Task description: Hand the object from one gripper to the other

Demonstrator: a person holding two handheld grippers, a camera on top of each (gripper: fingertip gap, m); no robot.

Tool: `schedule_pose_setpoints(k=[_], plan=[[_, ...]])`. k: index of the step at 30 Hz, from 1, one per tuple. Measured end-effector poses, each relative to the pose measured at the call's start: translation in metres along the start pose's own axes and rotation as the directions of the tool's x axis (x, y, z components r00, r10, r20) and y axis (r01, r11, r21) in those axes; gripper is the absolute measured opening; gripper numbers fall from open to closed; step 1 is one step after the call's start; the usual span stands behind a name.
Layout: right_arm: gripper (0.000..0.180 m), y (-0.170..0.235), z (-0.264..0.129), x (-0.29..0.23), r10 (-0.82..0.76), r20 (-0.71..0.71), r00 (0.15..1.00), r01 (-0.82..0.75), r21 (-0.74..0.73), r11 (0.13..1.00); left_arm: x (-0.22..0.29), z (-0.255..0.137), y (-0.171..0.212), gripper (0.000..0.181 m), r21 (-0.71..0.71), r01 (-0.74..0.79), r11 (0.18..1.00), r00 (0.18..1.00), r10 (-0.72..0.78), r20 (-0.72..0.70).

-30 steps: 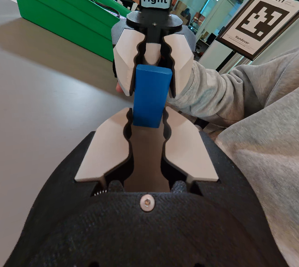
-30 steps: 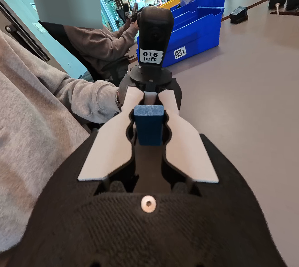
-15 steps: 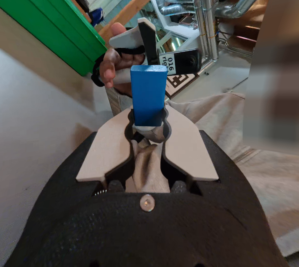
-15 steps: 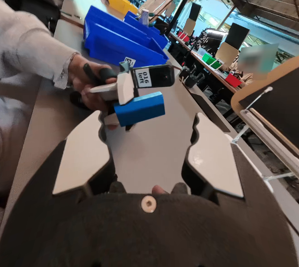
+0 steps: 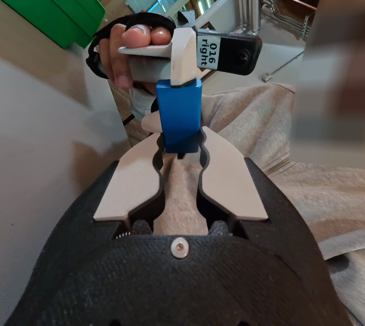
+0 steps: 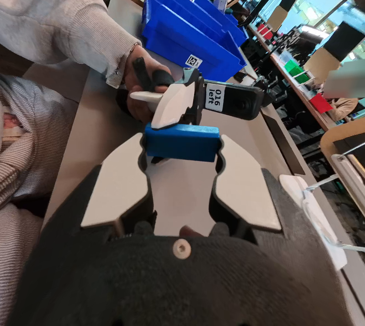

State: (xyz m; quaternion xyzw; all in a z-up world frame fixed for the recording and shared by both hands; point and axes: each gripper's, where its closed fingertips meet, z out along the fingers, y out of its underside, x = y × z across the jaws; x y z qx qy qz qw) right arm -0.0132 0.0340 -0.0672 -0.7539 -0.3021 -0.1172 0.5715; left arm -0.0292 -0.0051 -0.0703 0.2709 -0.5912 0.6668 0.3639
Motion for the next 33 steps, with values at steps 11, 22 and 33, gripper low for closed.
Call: schedule_pose_setpoints(k=[11,22,33], plan=[[0.070,0.041,-0.133,0.137,0.011,-0.592,0.806,-0.159,-0.200,0.967,-0.003,-0.035,-0.052,0.072,0.367,-0.111,0.924,0.992,0.078,0.102],[0.070,0.190,-0.404,0.127,0.141,-0.947,0.290,-0.861,-0.194,0.469,-0.003,-0.036,-0.057,0.064,0.399,-0.096,0.912,0.994,0.068,0.084],[0.083,0.200,-0.400,0.100,0.245,-0.899,0.362,-0.901,-0.270,0.340,-0.005,-0.027,-0.053,0.063,0.371,-0.083,0.925,0.996,0.062,0.068]])
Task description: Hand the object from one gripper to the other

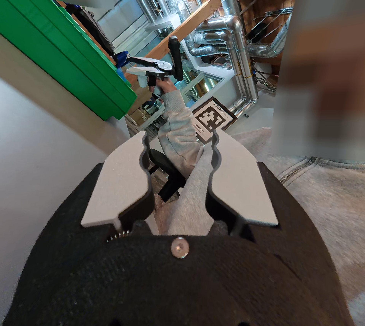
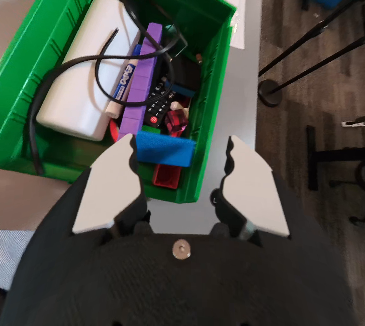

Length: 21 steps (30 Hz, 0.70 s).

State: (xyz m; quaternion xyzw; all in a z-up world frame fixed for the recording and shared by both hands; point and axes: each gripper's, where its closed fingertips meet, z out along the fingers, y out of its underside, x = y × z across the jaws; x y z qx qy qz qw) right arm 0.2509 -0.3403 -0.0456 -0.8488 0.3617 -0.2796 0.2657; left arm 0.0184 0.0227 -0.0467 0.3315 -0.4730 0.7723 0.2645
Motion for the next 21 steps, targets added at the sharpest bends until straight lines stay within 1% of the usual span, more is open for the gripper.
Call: schedule_pose_setpoints(k=[2,4,6,7,9,11,13,15,16,18,20,21], plan=[[0.095,-0.016,-0.009,0.006,0.032,-0.028,0.999,-0.029,0.090,0.996,0.000,-0.001,-0.001,0.062,0.011,0.007,1.000,1.000,-0.007,-0.004],[0.090,-0.039,-0.026,0.013,0.077,-0.058,0.995,-0.062,0.221,0.973,0.000,-0.002,-0.003,0.061,0.024,0.010,1.000,1.000,-0.010,-0.009],[0.081,-0.070,-0.050,0.009,0.118,-0.042,0.992,-0.093,0.390,0.916,0.001,-0.003,-0.006,0.060,0.038,0.006,0.999,1.000,-0.005,-0.009],[0.074,-0.087,-0.064,0.000,0.125,0.003,0.992,-0.112,0.475,0.873,0.001,-0.003,-0.007,0.060,0.047,0.002,0.999,1.000,-0.002,-0.008],[0.064,-0.122,-0.090,-0.032,0.099,0.145,0.984,-0.169,0.622,0.765,0.001,-0.003,-0.009,0.059,0.062,-0.003,0.998,1.000,0.003,-0.004],[0.060,-0.151,-0.108,-0.074,0.033,0.302,0.953,-0.247,0.706,0.664,-0.001,-0.001,-0.010,0.059,0.068,-0.007,0.998,1.000,0.006,0.006],[0.057,-0.171,-0.112,-0.125,-0.050,0.446,0.894,-0.323,0.718,0.616,-0.002,0.001,-0.008,0.059,0.057,-0.017,0.998,1.000,0.016,0.023],[0.050,-0.182,-0.103,-0.181,-0.115,0.580,0.806,-0.408,0.687,0.601,-0.004,0.005,-0.005,0.059,0.032,-0.039,0.999,0.998,0.038,0.052],[0.050,-0.182,-0.095,-0.211,-0.135,0.650,0.748,-0.454,0.650,0.610,-0.006,0.006,-0.002,0.059,0.015,-0.055,0.998,0.996,0.054,0.075],[0.044,-0.172,-0.071,-0.271,-0.157,0.756,0.635,-0.507,0.562,0.654,-0.011,0.008,0.005,0.059,-0.036,-0.092,0.995,0.987,0.096,0.132],[0.038,-0.153,-0.039,-0.324,-0.136,0.808,0.574,-0.512,0.483,0.710,-0.016,0.008,0.014,0.057,-0.107,-0.138,0.985,0.968,0.156,0.194],[0.038,-0.142,-0.027,-0.350,-0.141,0.829,0.541,-0.490,0.447,0.749,-0.018,0.007,0.019,0.055,-0.139,-0.163,0.977,0.955,0.192,0.228]])
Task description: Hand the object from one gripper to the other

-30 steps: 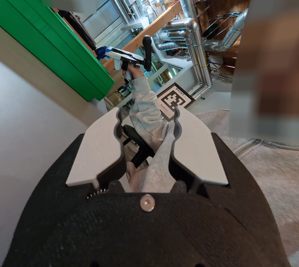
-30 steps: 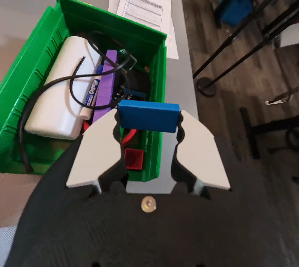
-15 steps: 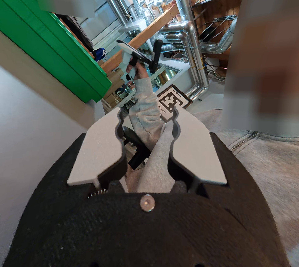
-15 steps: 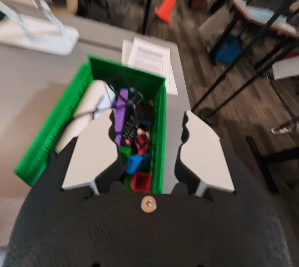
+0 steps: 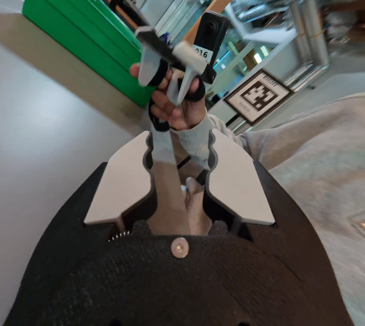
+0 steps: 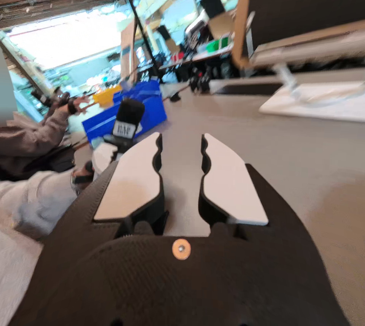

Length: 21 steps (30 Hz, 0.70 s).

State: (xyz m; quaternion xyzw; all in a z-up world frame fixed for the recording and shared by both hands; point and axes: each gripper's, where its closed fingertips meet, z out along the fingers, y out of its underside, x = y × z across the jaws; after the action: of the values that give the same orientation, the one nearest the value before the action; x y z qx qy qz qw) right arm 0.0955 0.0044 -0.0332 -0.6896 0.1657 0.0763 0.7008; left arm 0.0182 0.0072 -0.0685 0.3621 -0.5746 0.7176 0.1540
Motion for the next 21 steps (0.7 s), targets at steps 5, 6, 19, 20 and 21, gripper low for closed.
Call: schedule_pose_setpoints(k=[5,6,19,20,21], plan=[[0.043,0.078,0.049,-0.013,-0.024,0.067,0.997,0.045,-0.336,0.941,-0.005,-0.018,0.022,0.016,-0.071,-0.076,0.995,0.974,0.089,0.207],[0.041,0.079,0.056,-0.018,-0.036,0.096,0.995,0.067,-0.344,0.936,0.000,-0.024,0.022,0.011,-0.071,-0.101,0.992,0.965,0.115,0.236],[0.040,0.072,0.110,-0.083,0.120,0.406,0.906,0.012,-0.308,0.951,0.056,-0.372,-0.043,0.014,0.140,-0.180,0.974,0.080,-0.127,0.989],[0.039,0.070,0.111,-0.084,0.132,0.409,0.903,-0.001,-0.304,0.953,0.055,-0.410,-0.037,0.017,0.090,-0.144,0.985,-0.084,-0.102,0.991],[0.039,0.069,0.111,-0.085,0.153,0.411,0.899,-0.025,-0.301,0.953,0.052,-0.442,-0.030,0.019,0.047,-0.087,0.995,-0.219,-0.065,0.974]])
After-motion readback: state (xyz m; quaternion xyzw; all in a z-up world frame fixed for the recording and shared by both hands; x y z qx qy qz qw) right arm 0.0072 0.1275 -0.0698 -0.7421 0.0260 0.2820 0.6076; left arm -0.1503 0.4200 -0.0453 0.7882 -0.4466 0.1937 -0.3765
